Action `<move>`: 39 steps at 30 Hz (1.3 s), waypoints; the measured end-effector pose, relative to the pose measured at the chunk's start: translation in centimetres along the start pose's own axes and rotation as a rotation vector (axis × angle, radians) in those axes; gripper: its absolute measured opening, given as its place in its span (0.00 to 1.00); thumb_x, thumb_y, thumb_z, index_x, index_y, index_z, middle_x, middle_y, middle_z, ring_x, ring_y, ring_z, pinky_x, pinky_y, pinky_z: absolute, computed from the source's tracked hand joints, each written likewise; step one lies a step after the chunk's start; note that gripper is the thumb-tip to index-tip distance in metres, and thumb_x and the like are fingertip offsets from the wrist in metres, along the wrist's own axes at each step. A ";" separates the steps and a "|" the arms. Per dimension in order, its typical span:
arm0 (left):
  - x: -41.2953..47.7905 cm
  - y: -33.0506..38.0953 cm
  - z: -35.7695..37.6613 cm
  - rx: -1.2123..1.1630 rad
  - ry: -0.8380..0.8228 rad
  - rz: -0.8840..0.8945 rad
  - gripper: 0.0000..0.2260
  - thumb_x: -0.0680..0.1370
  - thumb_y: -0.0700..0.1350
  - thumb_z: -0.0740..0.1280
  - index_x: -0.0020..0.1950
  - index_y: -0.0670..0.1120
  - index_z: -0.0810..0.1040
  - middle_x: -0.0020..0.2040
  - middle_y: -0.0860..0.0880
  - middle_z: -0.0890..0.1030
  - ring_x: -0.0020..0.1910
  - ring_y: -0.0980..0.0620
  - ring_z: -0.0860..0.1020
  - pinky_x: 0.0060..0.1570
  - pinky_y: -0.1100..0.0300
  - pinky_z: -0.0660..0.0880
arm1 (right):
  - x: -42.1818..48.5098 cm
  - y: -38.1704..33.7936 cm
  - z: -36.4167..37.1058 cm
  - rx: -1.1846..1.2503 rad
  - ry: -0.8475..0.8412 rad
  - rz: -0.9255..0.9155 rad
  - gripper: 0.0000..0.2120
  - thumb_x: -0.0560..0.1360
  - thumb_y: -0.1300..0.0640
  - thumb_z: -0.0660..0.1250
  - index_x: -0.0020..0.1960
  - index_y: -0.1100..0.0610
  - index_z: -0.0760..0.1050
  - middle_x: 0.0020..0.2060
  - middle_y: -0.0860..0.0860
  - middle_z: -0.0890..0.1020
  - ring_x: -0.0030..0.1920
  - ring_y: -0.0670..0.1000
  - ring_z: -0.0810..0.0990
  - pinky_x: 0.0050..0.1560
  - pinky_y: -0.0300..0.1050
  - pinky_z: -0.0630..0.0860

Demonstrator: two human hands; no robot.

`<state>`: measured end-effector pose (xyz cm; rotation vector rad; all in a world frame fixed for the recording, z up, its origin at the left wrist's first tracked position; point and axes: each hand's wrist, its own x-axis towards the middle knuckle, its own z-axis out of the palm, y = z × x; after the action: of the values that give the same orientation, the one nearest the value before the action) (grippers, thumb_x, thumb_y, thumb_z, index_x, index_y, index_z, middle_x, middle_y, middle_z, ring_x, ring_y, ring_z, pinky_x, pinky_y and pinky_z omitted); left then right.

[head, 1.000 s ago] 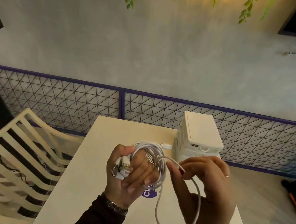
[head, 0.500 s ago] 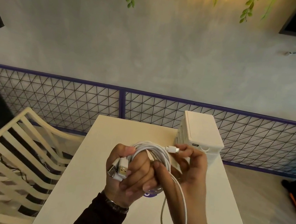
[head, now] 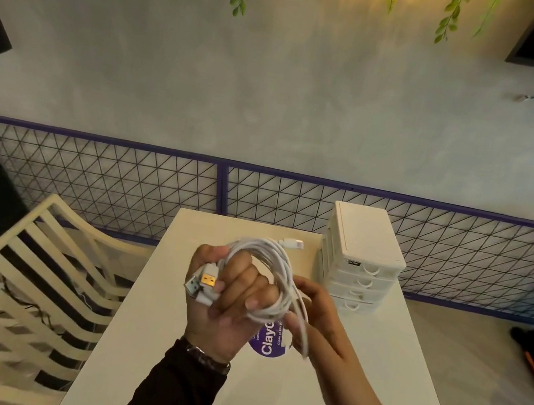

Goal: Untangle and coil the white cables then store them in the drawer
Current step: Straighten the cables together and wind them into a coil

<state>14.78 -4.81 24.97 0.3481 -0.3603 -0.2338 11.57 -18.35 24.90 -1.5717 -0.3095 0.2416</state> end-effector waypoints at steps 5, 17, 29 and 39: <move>0.7 1.1 -1.9 -0.114 -0.127 -0.008 0.17 0.76 0.48 0.51 0.28 0.46 0.65 0.20 0.49 0.64 0.20 0.52 0.63 0.37 0.61 0.71 | -1.5 1.2 -2.5 -0.151 0.176 -0.010 0.19 0.69 0.41 0.57 0.46 0.51 0.81 0.35 0.39 0.81 0.36 0.36 0.75 0.39 0.25 0.69; 0.6 3.3 -3.4 -0.156 -0.130 -0.066 0.18 0.78 0.49 0.48 0.31 0.46 0.66 0.23 0.48 0.67 0.23 0.51 0.67 0.44 0.58 0.73 | -3.5 1.4 -9.0 -0.745 0.558 -0.272 0.06 0.69 0.52 0.74 0.36 0.46 0.78 0.34 0.49 0.75 0.34 0.46 0.72 0.35 0.34 0.68; 0.9 4.2 -3.6 0.026 -0.069 -0.221 0.18 0.78 0.48 0.55 0.31 0.43 0.74 0.24 0.49 0.63 0.27 0.50 0.77 0.46 0.58 0.74 | -4.1 -0.4 -13.6 -0.868 0.738 -0.308 0.09 0.72 0.51 0.69 0.37 0.39 0.74 0.33 0.52 0.80 0.35 0.47 0.74 0.37 0.39 0.69; 0.3 3.4 -2.9 0.674 0.244 -0.161 0.13 0.69 0.53 0.65 0.30 0.46 0.72 0.21 0.50 0.67 0.32 0.50 0.74 0.48 0.53 0.68 | -5.7 -0.9 -16.5 -0.706 0.870 -0.128 0.14 0.70 0.31 0.60 0.43 0.38 0.76 0.39 0.48 0.80 0.41 0.56 0.78 0.44 0.54 0.76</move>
<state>16.73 -0.96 23.80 1.0622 -0.1596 -0.2198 11.87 -35.82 26.00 -2.1667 0.2230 -0.7209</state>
